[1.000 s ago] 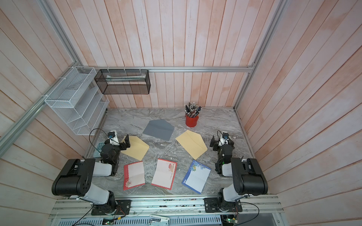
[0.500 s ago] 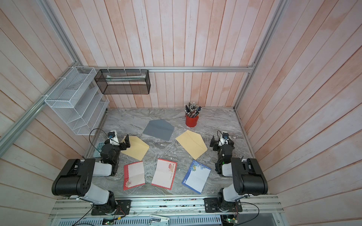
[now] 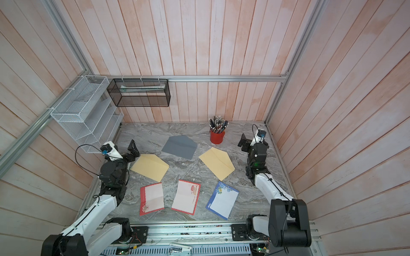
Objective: Fold the letter paper in half and place it into the envelope
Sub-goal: Move the letter paper to the center of the board.
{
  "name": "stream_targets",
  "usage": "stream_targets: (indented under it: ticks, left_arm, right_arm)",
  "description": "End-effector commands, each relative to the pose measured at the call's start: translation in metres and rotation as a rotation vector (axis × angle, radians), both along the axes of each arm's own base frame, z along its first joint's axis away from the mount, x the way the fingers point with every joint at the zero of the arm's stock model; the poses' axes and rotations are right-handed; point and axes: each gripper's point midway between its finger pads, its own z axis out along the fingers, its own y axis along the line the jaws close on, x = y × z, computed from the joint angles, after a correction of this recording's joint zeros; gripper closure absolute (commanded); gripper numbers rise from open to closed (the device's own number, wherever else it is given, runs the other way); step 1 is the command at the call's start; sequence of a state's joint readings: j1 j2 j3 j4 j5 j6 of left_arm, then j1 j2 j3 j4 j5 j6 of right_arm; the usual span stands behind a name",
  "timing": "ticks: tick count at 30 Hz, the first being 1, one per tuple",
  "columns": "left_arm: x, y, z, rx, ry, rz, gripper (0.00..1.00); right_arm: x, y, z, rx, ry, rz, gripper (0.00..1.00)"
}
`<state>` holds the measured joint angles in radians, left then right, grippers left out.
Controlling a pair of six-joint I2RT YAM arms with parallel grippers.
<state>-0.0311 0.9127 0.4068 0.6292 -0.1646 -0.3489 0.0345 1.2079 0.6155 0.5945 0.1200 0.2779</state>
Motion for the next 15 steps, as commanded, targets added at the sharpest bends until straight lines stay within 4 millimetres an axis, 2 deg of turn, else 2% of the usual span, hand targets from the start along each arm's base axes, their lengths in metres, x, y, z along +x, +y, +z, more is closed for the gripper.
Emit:
stream_targets:
  ticks: [1,5,8,12,15]
  left_arm:
    - [-0.008,-0.010,-0.047,-0.256,0.182,-0.093,0.00]
    - [-0.018,-0.033,-0.062,-0.335,0.267,-0.221,0.05]
    - [-0.023,-0.060,-0.072,-0.383,0.320,-0.372,0.08]
    - [-0.029,-0.086,-0.089,-0.460,0.412,-0.505,0.12]
    - [-0.033,-0.097,-0.096,-0.460,0.441,-0.542,0.13]
  right_arm:
    - [-0.026,0.016,-0.061,0.196,0.158,0.129,0.02]
    - [-0.054,0.062,-0.054,0.171,0.142,0.366,0.07]
    - [-0.077,0.105,-0.060,0.122,0.195,0.510,0.08]
    - [-0.117,0.172,-0.084,0.142,0.307,0.736,0.10]
    - [-0.143,0.208,-0.111,0.087,0.395,0.837,0.11]
